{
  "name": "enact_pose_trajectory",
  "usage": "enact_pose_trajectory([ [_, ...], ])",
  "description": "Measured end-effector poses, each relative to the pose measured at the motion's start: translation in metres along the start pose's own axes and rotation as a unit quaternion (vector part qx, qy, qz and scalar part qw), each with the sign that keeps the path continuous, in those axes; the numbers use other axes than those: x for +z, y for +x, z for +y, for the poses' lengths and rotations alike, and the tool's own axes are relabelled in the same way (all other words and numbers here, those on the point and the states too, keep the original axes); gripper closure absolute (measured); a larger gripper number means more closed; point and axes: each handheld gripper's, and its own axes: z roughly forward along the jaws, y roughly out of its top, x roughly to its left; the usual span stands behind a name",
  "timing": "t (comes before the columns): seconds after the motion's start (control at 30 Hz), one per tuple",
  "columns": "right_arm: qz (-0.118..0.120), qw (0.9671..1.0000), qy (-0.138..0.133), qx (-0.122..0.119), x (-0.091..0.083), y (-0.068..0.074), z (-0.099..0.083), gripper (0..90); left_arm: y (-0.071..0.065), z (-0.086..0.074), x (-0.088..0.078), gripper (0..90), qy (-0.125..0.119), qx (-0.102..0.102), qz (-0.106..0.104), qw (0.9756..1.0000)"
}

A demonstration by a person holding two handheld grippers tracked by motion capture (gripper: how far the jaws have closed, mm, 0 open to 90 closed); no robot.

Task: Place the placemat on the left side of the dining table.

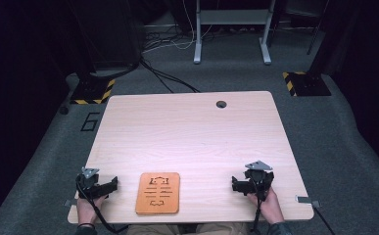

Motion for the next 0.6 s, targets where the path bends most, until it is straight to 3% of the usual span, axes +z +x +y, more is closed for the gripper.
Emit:
enact_pose_trajectory([
  [0.27,-0.012,0.9999,-0.001,0.01,-0.0019,0.0003,-0.0021,0.0,-0.0009,0.0006,0.0013,3.2,0.007,0.005,-0.004,1.0],
  [0.6,-0.006,0.9999,0.005,0.012,-0.0017,0.0005,-0.0005,0.0,-0.0009,0.0007,0.0013,3.2,0.007,0.005,-0.004,1.0],
])
